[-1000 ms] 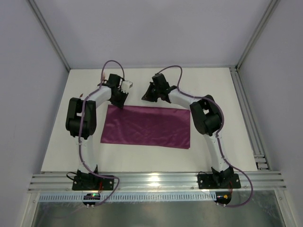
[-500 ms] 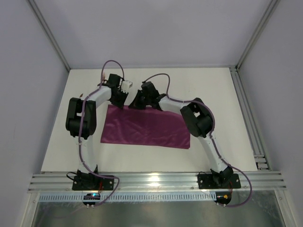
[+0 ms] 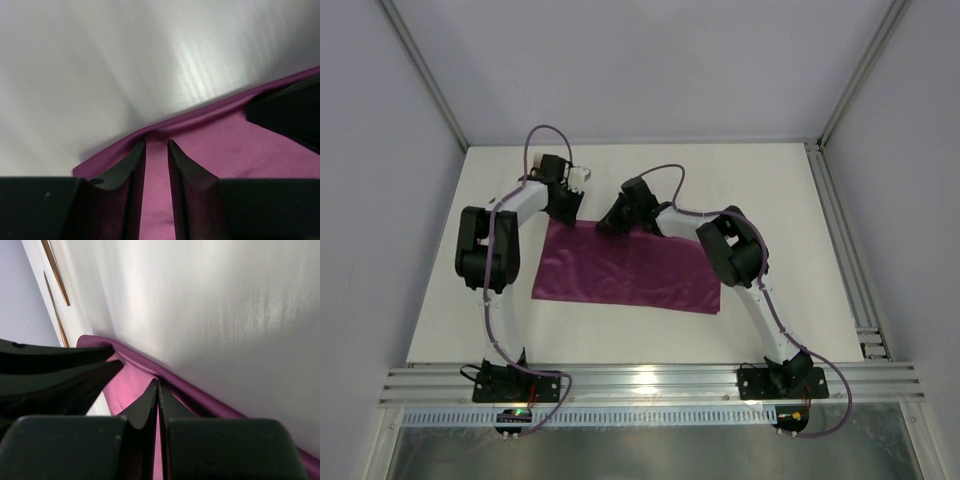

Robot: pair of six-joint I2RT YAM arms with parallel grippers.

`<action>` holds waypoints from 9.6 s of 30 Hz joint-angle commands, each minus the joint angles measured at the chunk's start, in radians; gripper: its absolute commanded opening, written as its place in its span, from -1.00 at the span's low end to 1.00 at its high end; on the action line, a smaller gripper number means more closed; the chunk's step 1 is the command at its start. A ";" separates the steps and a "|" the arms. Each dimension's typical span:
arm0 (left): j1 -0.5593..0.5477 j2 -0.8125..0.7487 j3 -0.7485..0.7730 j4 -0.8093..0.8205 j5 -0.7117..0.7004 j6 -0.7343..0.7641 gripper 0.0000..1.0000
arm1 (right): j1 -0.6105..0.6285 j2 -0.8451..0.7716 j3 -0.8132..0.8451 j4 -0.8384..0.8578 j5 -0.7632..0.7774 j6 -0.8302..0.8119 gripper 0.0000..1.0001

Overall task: Fold the napkin into a case and place the utensils inside
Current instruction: Fold and flatten the napkin at the center of the board, then pick up the rectangle-folded napkin from the center of the board.

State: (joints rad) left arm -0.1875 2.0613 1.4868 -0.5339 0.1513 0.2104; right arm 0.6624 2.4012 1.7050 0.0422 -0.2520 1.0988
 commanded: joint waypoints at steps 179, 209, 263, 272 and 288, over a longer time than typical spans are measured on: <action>-0.249 -0.461 0.026 -0.311 0.090 0.204 0.20 | -0.278 -1.060 -0.861 -0.461 0.059 -0.593 0.04; -1.058 -1.000 -0.970 -0.021 -0.047 0.681 -0.05 | -0.198 -1.366 -1.200 -0.527 -0.043 -0.491 -0.04; -0.790 -1.150 -0.944 0.014 0.025 0.480 -1.00 | 0.080 -1.867 -1.243 -0.577 -0.247 -1.951 0.15; -0.790 -1.182 -0.931 -0.050 0.059 0.477 -1.00 | 0.393 -1.549 -1.248 -0.591 -0.002 -2.222 0.01; -0.790 -1.169 -0.945 -0.044 0.097 0.443 -1.00 | 0.467 -1.318 -1.266 -0.459 0.020 -2.272 -0.18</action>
State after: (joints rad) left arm -0.9810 0.8921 0.5411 -0.5808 0.2134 0.6785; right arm 1.1149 1.0428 0.4297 -0.4393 -0.2268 -1.1481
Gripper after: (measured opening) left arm 0.006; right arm 0.431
